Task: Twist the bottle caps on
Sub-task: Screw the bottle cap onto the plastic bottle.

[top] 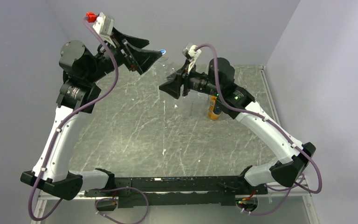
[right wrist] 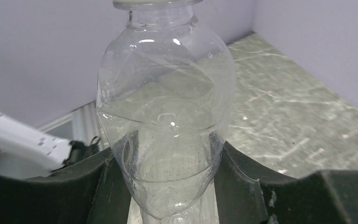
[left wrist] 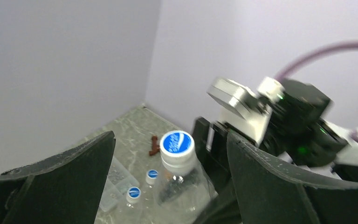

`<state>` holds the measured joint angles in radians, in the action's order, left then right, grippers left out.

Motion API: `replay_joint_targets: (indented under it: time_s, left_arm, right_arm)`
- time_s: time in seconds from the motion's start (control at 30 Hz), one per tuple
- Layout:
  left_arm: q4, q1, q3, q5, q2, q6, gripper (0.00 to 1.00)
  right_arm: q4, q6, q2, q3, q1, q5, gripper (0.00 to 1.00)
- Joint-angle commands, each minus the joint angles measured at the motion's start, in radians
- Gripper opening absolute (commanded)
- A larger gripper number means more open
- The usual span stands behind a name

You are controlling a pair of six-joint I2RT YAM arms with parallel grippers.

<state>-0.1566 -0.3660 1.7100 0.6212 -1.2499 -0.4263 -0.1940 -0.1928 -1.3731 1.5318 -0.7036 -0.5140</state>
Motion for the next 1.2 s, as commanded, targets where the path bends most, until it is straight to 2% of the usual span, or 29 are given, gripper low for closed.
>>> replay_joint_targets:
  time_s: [0.0,0.43,0.6,1.17]
  left_arm:
    - [-0.072,0.001,0.075,-0.191,-0.051,0.004,0.93]
    - [-0.097,-0.016,0.132,-0.246,-0.129,-0.012,0.80]
    - [-0.095,-0.020,0.141,-0.238,-0.145,-0.019,0.77]
    - [-0.088,-0.037,0.175,-0.217,-0.196,-0.038,0.54]
  right_arm:
    - [0.000,0.056,0.014,0.024,-0.071,0.422,0.15]
    - [-0.119,0.059,-0.129,0.207,-0.127,0.590,0.14]
    - [-0.141,0.063,-0.151,0.236,-0.136,0.598,0.14]
    - [-0.175,0.076,-0.166,0.255,-0.151,0.614,0.13]
